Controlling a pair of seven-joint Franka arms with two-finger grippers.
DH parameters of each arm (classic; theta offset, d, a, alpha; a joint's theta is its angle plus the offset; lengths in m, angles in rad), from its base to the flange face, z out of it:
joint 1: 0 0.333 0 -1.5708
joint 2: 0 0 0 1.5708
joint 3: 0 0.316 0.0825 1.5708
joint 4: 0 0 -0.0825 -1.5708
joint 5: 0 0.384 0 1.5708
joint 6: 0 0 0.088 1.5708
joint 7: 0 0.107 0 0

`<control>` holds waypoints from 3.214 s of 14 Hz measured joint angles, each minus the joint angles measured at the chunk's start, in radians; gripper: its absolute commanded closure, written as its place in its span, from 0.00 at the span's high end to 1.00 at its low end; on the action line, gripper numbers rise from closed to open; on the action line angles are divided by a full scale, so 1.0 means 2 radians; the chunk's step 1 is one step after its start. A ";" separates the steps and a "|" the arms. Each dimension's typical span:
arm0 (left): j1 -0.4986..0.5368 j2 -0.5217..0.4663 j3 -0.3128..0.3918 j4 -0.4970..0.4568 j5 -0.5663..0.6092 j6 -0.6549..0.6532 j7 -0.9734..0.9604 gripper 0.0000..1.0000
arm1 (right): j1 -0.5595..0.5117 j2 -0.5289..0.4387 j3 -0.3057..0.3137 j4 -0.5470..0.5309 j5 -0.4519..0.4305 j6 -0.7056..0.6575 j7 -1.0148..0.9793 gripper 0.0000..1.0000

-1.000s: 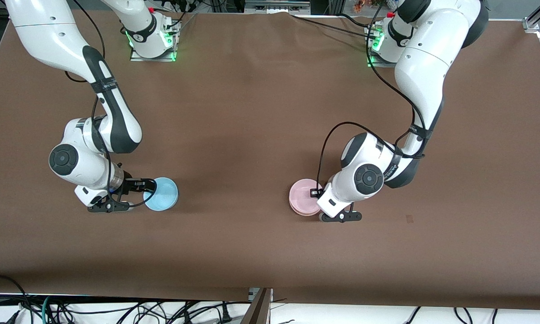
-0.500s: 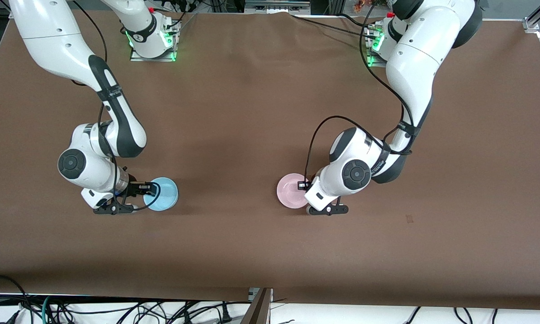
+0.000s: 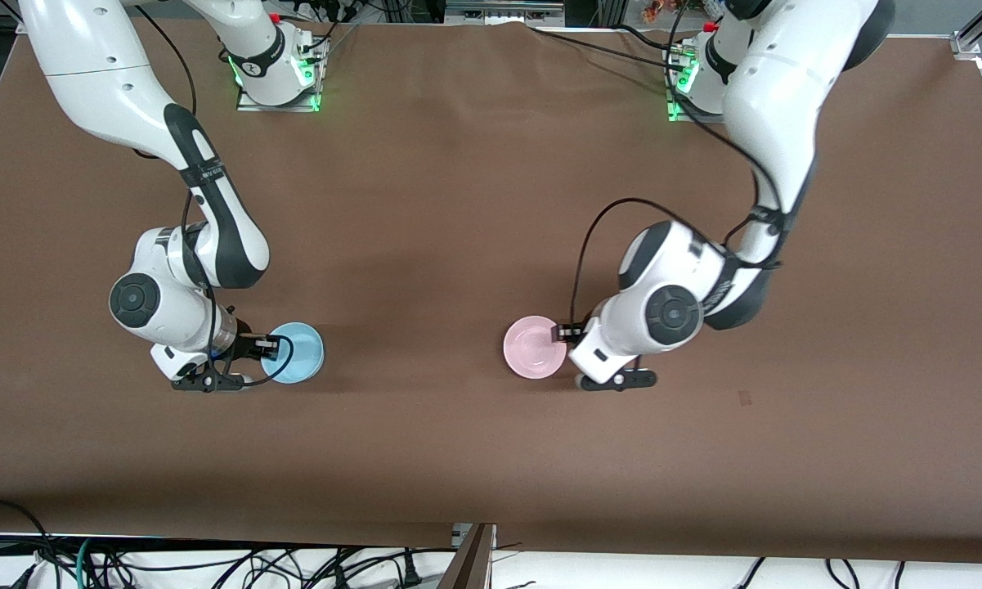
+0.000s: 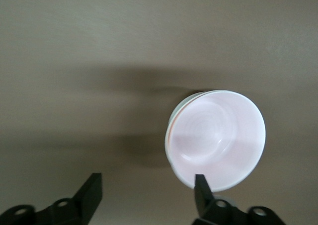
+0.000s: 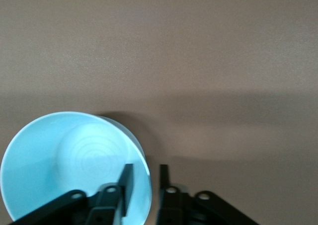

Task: Stack pink and blue bowls on white bowl
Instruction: 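Lower the pink bowl onto the white bowl while the right gripper grasps the blue bowl, then open the left gripper and withdraw while the right gripper carries the blue bowl, then lower the blue bowl into the pink bowl and open the right gripper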

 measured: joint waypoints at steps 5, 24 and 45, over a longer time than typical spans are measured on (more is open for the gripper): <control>0.054 -0.060 0.005 0.000 0.001 -0.075 0.015 1.00 | 0.001 -0.003 0.003 0.005 0.004 -0.001 0.026 0.00; 0.169 -0.251 0.037 -0.006 0.055 -0.307 0.093 1.00 | 0.233 0.001 0.010 0.178 0.171 -0.107 0.421 0.00; 0.136 -0.256 0.029 -0.007 0.055 -0.308 0.121 1.00 | 0.289 0.118 0.008 0.218 0.147 0.087 0.490 0.00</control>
